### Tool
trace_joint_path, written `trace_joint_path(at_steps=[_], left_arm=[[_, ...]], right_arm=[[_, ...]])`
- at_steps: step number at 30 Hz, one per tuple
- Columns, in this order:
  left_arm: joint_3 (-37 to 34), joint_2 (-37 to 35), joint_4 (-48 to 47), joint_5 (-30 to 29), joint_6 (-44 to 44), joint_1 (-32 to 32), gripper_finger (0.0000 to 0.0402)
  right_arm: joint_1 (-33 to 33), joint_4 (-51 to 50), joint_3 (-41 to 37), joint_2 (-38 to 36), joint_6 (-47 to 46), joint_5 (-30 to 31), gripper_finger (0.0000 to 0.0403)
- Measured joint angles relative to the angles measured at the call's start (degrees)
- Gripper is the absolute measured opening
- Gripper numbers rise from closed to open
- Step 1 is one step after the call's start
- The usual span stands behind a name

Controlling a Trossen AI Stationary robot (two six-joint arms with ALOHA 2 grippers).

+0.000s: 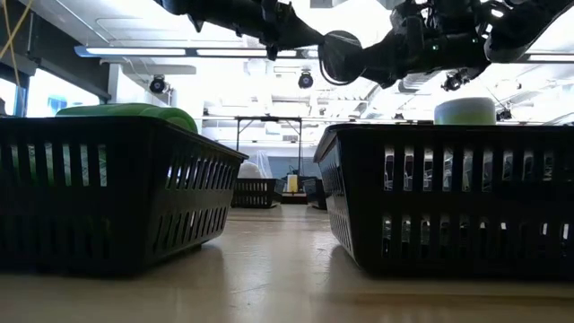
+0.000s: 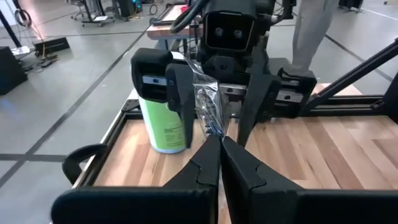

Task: Pick & Place Travel size toiletries
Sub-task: Put the black hairbrush into the bottom right black bin

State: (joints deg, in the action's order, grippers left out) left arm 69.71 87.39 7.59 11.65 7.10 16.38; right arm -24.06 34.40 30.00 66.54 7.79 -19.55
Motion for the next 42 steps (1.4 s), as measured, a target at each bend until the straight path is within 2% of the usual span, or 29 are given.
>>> trace_joint_path(at_steps=[13, 20, 23, 28, 31, 36, 42], left_arm=[[0.0, 0.02, -1.16, -0.23, -0.01, 0.09, 0.0003], [0.0, 0.02, -1.92, -1.42, 0.45, 0.07, 0.0018], [0.0, 0.02, -2.22, -2.43, 0.44, 0.09, 0.0055], [0.0, 0.02, -1.3, -5.62, 0.6, 0.09, 0.0138], [-0.17, -1.31, -2.71, -6.21, 0.6, 0.83, 0.0168], [0.02, -6.75, -6.98, -6.46, 0.43, 2.77, 0.0178], [-0.02, -13.05, -17.03, -6.49, -2.87, 4.79, 0.0178]], right_arm=[[0.44, 1.32, -0.02, 0.05, 1.05, 0.11, 0.0025], [0.44, 1.13, -0.07, 0.07, 1.01, 0.13, 0.0027], [0.44, 1.08, -0.07, 0.07, 1.01, 0.13, 0.0025], [0.44, 1.2, -0.07, 0.05, 0.96, 0.45, 0.0025], [0.44, 1.0, -0.07, 0.05, 0.94, 1.75, 0.0025], [0.45, 0.84, -0.07, 0.0, 0.93, 2.3, 0.0025], [0.6, -1.4, -0.07, -1.62, 0.93, 6.36, 0.0025]])
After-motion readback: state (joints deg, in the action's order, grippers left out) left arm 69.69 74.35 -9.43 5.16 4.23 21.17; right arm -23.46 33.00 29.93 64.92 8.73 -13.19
